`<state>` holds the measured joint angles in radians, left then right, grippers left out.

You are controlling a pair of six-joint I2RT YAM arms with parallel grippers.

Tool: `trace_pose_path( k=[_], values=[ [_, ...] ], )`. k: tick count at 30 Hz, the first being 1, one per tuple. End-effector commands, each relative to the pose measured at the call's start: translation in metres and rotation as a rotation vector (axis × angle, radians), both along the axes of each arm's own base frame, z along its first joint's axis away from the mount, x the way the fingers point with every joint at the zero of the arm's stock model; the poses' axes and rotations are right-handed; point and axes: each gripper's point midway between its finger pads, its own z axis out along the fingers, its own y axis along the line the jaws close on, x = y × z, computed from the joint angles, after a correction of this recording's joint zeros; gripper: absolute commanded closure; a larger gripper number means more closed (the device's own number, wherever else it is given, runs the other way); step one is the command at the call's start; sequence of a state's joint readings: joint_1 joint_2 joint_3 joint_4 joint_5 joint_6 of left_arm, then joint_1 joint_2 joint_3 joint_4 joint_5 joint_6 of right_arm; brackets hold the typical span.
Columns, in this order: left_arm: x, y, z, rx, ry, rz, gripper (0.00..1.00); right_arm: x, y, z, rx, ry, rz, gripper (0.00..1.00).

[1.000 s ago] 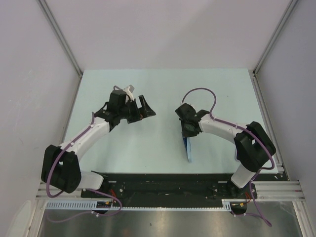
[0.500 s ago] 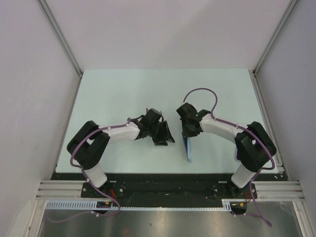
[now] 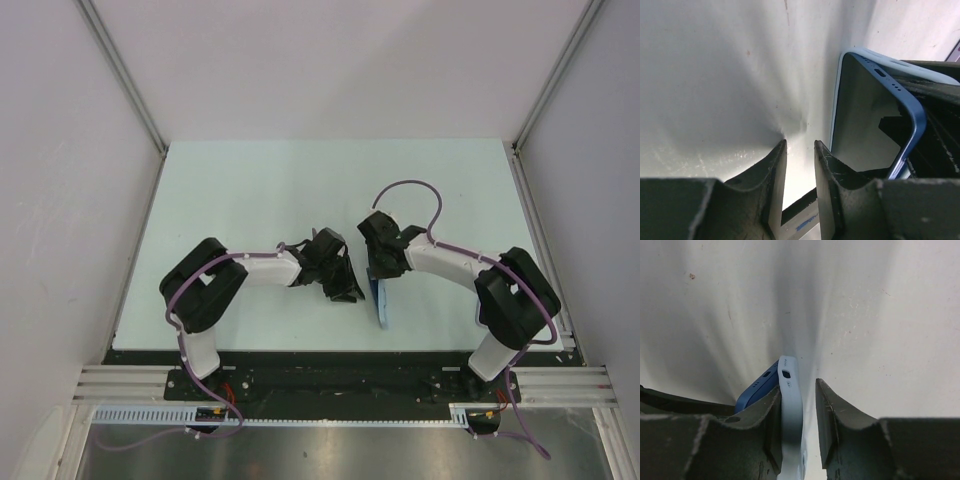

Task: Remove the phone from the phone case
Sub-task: Remove the phone case from the phone.

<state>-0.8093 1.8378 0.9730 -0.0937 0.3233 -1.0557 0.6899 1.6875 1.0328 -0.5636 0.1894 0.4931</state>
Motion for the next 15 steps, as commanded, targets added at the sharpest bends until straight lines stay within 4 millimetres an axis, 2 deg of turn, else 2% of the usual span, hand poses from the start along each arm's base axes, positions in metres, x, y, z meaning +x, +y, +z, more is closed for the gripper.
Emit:
trace_pose_path(
  k=[1, 9, 11, 15],
  values=[
    [0.005, -0.001, -0.003, 0.015, -0.006, 0.022, 0.66, -0.114, -0.066, -0.073, -0.297, 0.409, 0.015, 0.63],
    [0.005, 0.000, -0.006, 0.018, -0.003, 0.023, 0.67, -0.117, -0.068, -0.074, -0.330, 0.393, -0.016, 0.62],
    [0.005, -0.001, -0.004, 0.014, -0.005, 0.021, 0.67, -0.119, -0.067, -0.075, -0.331, 0.393, -0.013, 0.65],
    [0.004, 0.001, -0.005, 0.016, -0.002, 0.024, 0.67, -0.123, -0.056, -0.076, -0.285, 0.399, -0.011, 0.78]
  ],
)
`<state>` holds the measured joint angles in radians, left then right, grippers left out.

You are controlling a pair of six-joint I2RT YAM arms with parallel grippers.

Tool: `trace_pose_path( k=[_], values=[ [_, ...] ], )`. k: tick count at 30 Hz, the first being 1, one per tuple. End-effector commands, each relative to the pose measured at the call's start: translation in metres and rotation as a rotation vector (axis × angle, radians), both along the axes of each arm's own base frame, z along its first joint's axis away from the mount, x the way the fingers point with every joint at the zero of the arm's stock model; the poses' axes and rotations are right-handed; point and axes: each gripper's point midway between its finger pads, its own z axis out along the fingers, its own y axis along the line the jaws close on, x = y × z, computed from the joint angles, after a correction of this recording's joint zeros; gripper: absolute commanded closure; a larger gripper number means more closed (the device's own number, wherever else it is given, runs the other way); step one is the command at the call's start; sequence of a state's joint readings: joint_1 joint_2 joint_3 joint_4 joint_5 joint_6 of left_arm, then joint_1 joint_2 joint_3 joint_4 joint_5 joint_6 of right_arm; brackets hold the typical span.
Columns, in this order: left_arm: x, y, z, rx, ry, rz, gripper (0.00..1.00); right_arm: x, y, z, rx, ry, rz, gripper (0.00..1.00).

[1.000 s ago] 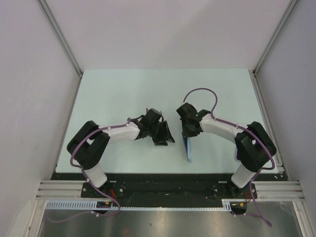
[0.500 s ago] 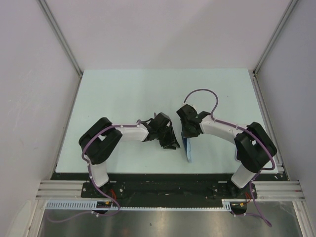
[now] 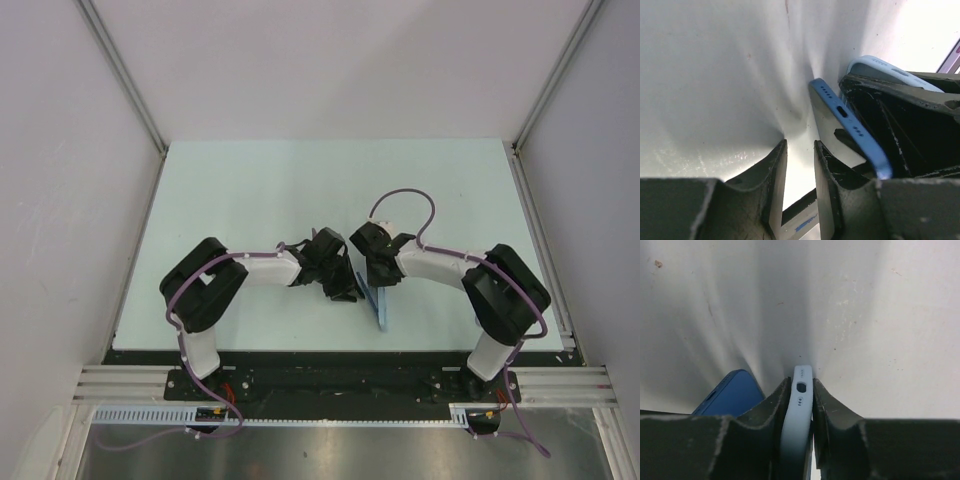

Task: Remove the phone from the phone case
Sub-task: Remove the phone case from the phone.

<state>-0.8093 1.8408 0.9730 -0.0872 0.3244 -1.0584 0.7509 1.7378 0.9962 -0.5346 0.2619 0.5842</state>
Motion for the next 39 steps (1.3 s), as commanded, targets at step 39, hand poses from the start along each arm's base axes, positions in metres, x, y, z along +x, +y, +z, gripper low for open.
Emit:
trace_pose_path(
  k=[39],
  values=[
    [0.072, 0.092, 0.048, 0.016, -0.136, 0.217, 0.65, 0.094, -0.028, 0.089, -0.383, -0.382, -0.111, 1.00]
  ],
)
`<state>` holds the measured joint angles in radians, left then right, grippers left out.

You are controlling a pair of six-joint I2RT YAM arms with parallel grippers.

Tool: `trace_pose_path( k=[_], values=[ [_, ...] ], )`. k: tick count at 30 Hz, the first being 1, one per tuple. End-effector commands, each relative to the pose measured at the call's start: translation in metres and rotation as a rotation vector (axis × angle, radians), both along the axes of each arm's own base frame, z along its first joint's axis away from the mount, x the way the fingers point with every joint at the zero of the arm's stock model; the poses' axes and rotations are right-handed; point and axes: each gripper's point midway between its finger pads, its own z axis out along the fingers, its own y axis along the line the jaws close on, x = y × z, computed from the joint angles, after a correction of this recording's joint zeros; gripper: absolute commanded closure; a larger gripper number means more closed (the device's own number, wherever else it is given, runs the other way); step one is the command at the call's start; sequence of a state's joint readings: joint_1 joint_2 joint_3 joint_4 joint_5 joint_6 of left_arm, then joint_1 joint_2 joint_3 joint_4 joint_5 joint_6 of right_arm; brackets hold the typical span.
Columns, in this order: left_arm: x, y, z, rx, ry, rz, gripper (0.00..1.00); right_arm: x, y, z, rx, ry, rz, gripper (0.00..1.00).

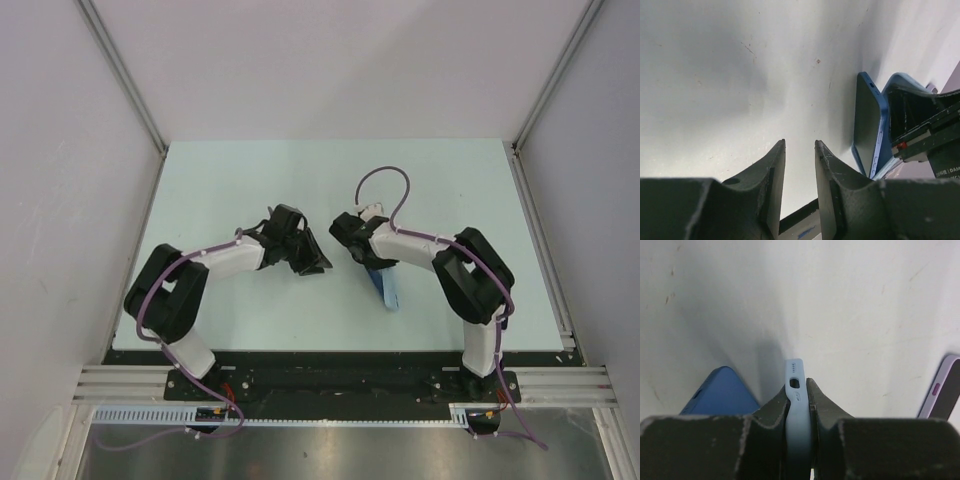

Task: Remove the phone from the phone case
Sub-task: Remove the phone case from the phone, then place the phone case at the center of the board.

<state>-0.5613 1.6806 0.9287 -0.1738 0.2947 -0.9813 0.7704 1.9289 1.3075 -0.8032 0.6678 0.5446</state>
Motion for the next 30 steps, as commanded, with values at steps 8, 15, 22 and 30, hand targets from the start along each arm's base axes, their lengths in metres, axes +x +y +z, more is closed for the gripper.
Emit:
trace_pose_path(
  k=[8, 15, 22, 30],
  values=[
    [0.008, 0.011, 0.030, -0.023, -0.081, 0.018, 0.65, 0.046, 0.006, 0.101, 0.074, -0.359, -0.019, 1.00],
    [0.011, 0.020, 0.044, -0.033, -0.123, 0.025, 0.65, 0.056, -0.005, 0.103, 0.210, -0.329, -0.091, 1.00],
    [0.020, 0.063, 0.092, -0.051, -0.294, 0.046, 0.62, 0.123, -0.013, 0.129, 0.602, -0.341, 0.054, 1.00],
    [0.018, 0.082, 0.144, -0.072, -0.464, 0.019, 0.57, 0.188, -0.040, 0.121, 1.001, -0.358, 0.128, 1.00]
  ],
)
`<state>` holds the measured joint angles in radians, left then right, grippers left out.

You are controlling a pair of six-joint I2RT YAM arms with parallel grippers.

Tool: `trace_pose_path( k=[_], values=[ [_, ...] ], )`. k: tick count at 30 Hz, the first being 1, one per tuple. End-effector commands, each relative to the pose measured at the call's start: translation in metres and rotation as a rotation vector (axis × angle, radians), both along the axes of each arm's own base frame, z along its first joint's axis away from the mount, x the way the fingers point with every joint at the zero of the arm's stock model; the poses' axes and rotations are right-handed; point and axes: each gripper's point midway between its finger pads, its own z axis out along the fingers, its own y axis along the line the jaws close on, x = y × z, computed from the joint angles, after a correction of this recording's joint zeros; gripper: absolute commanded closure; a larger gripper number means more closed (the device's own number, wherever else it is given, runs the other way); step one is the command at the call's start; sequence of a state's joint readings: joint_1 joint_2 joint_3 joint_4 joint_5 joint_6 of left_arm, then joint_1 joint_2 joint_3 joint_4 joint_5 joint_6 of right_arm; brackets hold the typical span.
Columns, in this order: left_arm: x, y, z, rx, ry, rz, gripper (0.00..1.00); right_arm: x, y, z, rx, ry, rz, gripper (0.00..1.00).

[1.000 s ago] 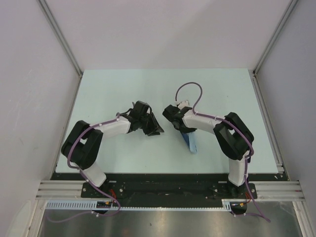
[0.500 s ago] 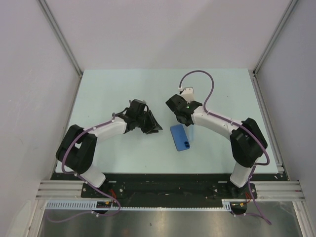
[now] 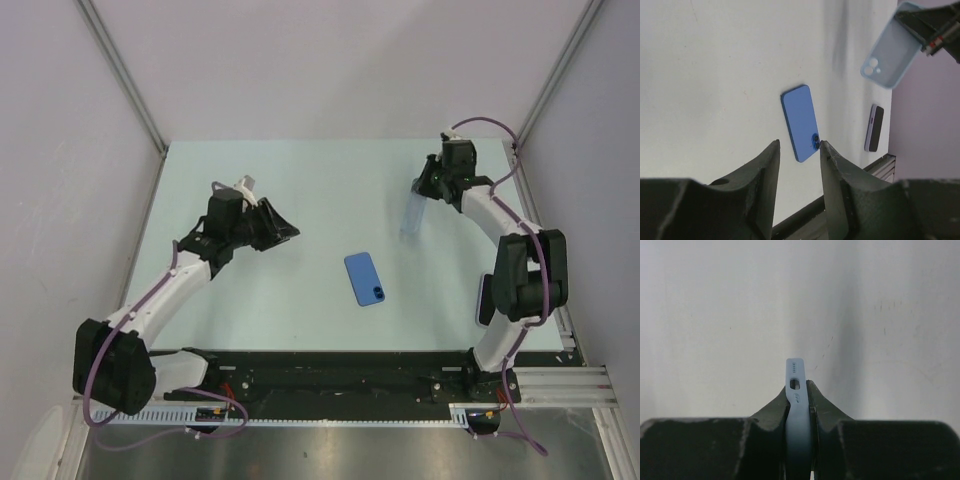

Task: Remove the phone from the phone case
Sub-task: Place the phone case at the center of the board.

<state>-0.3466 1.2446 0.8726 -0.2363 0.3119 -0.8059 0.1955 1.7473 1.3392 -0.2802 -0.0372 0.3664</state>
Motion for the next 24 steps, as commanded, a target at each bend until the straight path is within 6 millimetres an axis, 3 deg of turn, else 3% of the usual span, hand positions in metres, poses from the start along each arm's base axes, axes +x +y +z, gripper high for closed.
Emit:
trace_pose_path(
  k=[1, 6, 7, 14, 16, 17, 18, 19, 20, 21, 22, 24],
  values=[
    [-0.008, 0.004, 0.025, 0.007, -0.096, -0.069, 0.57, 0.038, 0.014, 0.016, 0.210, -0.122, 0.154, 1.00],
    [-0.012, 0.011, 0.031, -0.001, -0.122, -0.070, 0.56, 0.061, -0.011, -0.008, 0.238, -0.089, 0.108, 0.98],
    [-0.012, 0.012, 0.031, -0.001, -0.124, -0.068, 0.56, 0.065, -0.013, -0.025, 0.245, -0.054, 0.102, 0.99],
    [-0.012, 0.018, 0.031, -0.003, -0.125, -0.059, 0.55, 0.078, -0.028, -0.032, 0.251, -0.031, 0.075, 0.97],
    [-0.011, 0.018, 0.031, -0.004, -0.125, -0.060, 0.54, 0.079, -0.030, -0.036, 0.240, -0.023, 0.064, 0.86],
    [-0.011, 0.018, 0.032, -0.005, -0.128, -0.062, 0.53, 0.080, -0.033, -0.040, 0.232, -0.010, 0.051, 0.74],
    [-0.011, 0.018, 0.032, -0.005, -0.129, -0.066, 0.52, 0.080, -0.036, -0.040, 0.219, 0.004, 0.037, 0.49],
    [-0.011, 0.018, 0.032, -0.005, -0.130, -0.067, 0.50, 0.082, -0.043, -0.043, 0.186, 0.011, 0.003, 0.42],
    [-0.011, 0.018, 0.033, -0.005, -0.133, -0.069, 0.45, 0.082, -0.048, -0.037, 0.164, 0.008, -0.019, 0.28],
    [-0.011, 0.018, 0.035, -0.002, -0.139, -0.070, 0.41, 0.079, -0.054, -0.036, 0.142, 0.027, -0.042, 0.25],
    [-0.011, 0.019, 0.035, -0.001, -0.140, -0.069, 0.37, 0.080, -0.064, -0.032, 0.099, 0.020, -0.086, 0.01],
    [-0.012, 0.018, 0.038, -0.005, -0.149, -0.073, 0.29, 0.074, -0.078, -0.015, 0.038, 0.023, -0.138, 0.00]
  ],
)
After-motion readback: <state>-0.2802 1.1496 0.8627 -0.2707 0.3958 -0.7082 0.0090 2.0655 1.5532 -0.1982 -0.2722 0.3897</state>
